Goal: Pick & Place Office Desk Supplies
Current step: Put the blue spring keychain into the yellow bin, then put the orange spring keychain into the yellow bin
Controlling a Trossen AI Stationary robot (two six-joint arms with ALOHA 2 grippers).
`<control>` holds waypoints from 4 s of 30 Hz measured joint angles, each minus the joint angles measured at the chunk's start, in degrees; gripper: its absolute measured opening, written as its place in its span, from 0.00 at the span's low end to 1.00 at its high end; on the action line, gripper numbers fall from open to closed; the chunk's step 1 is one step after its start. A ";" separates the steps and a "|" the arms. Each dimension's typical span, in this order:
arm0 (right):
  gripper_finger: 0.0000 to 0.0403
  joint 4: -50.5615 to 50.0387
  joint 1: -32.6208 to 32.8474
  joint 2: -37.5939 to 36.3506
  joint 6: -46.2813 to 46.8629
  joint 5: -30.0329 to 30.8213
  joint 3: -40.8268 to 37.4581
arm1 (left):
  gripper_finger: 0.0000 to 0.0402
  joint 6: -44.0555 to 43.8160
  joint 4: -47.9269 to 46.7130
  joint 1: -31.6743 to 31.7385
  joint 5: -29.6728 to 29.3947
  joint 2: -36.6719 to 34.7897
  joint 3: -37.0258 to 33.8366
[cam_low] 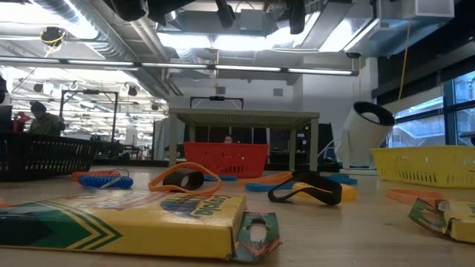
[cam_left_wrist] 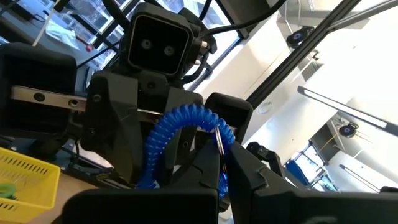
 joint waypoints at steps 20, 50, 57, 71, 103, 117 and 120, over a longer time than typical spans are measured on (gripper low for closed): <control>0.03 -3.79 -1.10 -1.99 1.79 0.72 -0.02 | 0.30 -2.75 -0.02 3.70 3.40 -1.87 0.00; 0.03 -90.87 -4.10 -27.67 26.33 -6.20 -6.63 | 0.27 44.91 -88.79 -4.91 -8.36 -11.37 -0.42; 0.03 -83.71 -3.98 -27.58 29.74 -9.62 -15.26 | 0.27 44.90 -87.80 -8.24 -13.70 -11.35 -5.04; 0.03 -83.72 -4.96 -27.50 30.32 -10.17 -18.36 | 0.27 46.92 -79.53 -19.71 -24.26 -10.76 -16.62; 0.17 -85.76 -6.47 -22.25 32.44 -9.38 -18.38 | 0.25 49.56 -71.14 -26.14 -27.57 3.43 -16.63; 0.55 -85.74 -6.47 -22.25 31.70 -8.96 -18.38 | 0.16 49.93 -70.75 -26.12 -27.85 3.58 -16.70; 0.55 -85.72 -6.47 -22.25 31.82 -8.96 -18.38 | 0.06 49.41 -70.73 -26.10 -27.69 3.58 -16.70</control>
